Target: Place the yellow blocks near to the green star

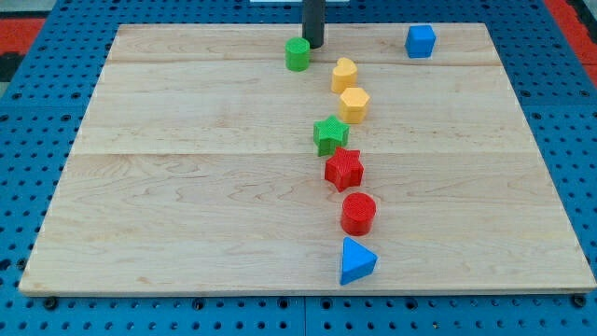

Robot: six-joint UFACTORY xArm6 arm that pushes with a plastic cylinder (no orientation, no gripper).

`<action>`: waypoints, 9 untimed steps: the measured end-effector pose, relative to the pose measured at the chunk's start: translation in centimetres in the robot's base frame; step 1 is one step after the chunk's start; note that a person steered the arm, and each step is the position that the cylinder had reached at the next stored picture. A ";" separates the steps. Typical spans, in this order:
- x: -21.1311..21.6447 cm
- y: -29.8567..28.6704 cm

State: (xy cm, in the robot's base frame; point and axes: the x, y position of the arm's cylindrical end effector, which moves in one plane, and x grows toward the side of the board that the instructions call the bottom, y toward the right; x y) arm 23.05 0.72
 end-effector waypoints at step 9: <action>1.4 3.9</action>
State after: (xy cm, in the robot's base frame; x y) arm 24.49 4.65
